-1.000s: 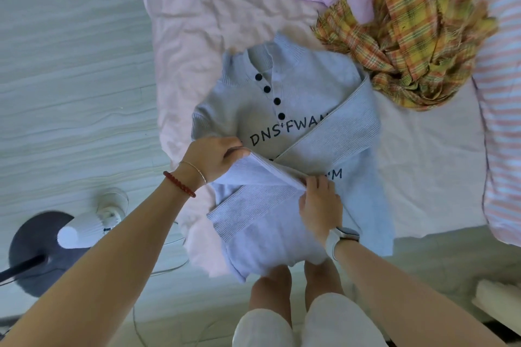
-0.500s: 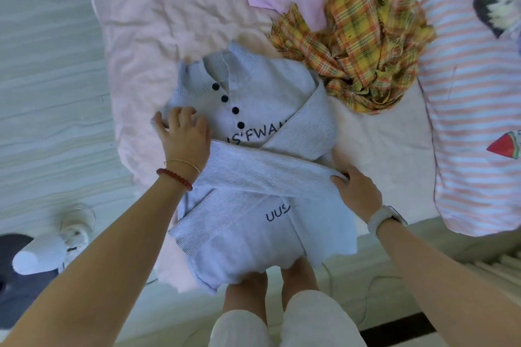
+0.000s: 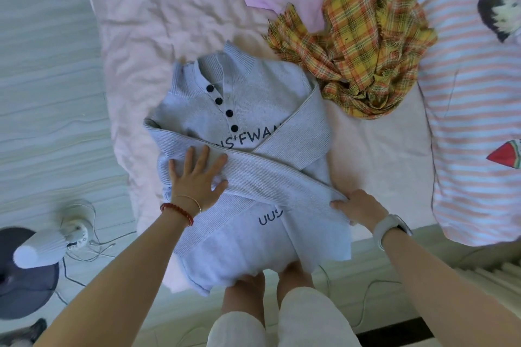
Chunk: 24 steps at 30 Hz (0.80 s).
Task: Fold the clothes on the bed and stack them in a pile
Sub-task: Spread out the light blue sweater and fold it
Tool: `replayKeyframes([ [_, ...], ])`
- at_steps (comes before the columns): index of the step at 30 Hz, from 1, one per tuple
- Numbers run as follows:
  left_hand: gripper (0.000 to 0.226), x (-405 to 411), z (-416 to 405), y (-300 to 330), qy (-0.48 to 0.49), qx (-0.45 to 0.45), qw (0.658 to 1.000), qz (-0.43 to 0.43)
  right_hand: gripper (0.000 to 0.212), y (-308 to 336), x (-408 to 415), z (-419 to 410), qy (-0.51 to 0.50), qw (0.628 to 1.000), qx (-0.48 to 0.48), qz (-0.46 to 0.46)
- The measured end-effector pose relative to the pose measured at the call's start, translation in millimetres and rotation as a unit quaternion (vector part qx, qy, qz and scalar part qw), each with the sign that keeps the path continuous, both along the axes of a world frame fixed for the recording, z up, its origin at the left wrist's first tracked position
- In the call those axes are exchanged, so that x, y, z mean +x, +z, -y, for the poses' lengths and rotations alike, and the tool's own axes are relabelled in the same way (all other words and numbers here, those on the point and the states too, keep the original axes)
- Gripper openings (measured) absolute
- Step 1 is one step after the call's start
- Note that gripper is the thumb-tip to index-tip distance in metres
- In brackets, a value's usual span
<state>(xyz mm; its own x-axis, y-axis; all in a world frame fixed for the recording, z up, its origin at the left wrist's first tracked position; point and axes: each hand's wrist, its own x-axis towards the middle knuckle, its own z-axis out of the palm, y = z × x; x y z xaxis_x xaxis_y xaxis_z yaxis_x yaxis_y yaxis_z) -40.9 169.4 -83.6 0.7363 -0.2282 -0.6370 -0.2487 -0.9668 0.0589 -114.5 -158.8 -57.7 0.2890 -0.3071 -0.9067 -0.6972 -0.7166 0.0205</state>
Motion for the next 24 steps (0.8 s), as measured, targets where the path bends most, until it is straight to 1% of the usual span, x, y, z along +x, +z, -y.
replayKeyframes([
  [1, 0.059, 3, 1, 4, 0.008, -0.005, 1.0, -0.008, 0.042, 5, 8, -1, 0.04, 0.999, -0.012, -0.011],
  [2, 0.056, 6, 2, 9, 0.024, -0.013, 1.0, -0.001, 0.045, 10, 17, -2, 0.087, 0.996, -0.03, -0.001],
  [3, 0.051, 9, 4, 15, 0.051, -0.027, 0.998, 0.029, 0.047, 15, 26, -5, 0.125, 0.99, -0.049, 0.039],
  [5, 0.038, 22, 8, 29, 0.114, -0.071, 0.981, 0.137, 0.051, 24, 44, -13, 0.143, 0.971, -0.063, 0.182],
  [6, 0.035, 29, 8, 34, 0.125, -0.081, 0.97, 0.191, 0.05, 28, 54, -18, 0.143, 0.952, -0.058, 0.265],
  [7, 0.038, 38, 5, 37, 0.133, -0.078, 0.961, 0.23, 0.047, 31, 66, -22, 0.147, 0.926, -0.043, 0.345],
  [8, 0.048, 47, 2, 39, 0.149, -0.065, 0.958, 0.236, 0.043, 32, 79, -26, 0.159, 0.898, -0.023, 0.409],
  [9, 0.062, 57, -4, 39, 0.176, -0.049, 0.959, 0.217, 0.042, 32, 94, -29, 0.182, 0.875, -0.005, 0.449],
  [10, 0.077, 66, -10, 35, 0.212, -0.04, 0.96, 0.177, 0.044, 29, 112, -31, 0.214, 0.859, 0.008, 0.465],
  [12, 0.101, 83, -22, 27, 0.291, -0.046, 0.951, 0.091, 0.053, 22, 149, -35, 0.297, 0.849, 0.021, 0.437],
  [14, 0.115, 97, -32, 19, 0.351, -0.076, 0.933, 0.028, 0.061, 12, 184, -39, 0.369, 0.84, 0.032, 0.396],
  [17, 0.122, 108, -40, 8, 0.362, -0.105, 0.926, 0.008, 0.073, 2, 221, -46, 0.429, 0.835, 0.039, 0.344],
  [19, 0.117, 115, -42, 3, 0.371, -0.118, 0.921, 0.013, 0.081, -1, 235, -51, 0.449, 0.837, 0.029, 0.311],
  [20, 0.11, 120, -44, 2, 0.391, -0.138, 0.91, 0.017, 0.084, -3, 241, -52, 0.443, 0.844, 0.02, 0.3],
  [21, 0.096, 125, -46, 2, 0.415, -0.172, 0.893, 0.019, 0.085, -4, 247, -53, 0.429, 0.855, 0.011, 0.292],
  [22, 0.071, 129, -47, 3, 0.434, -0.213, 0.875, 0.019, 0.081, -5, 252, -54, 0.412, 0.867, 0.008, 0.28],
  [23, 0.041, 133, -50, 4, 0.441, -0.239, 0.865, 0.019, 0.069, -5, 256, -54, 0.397, 0.876, 0.019, 0.275],
  [24, 0.026, 136, -52, 6, 0.436, -0.25, 0.864, 0.02, 0.047, -5, 259, -53, 0.376, 0.885, 0.039, 0.273],
])
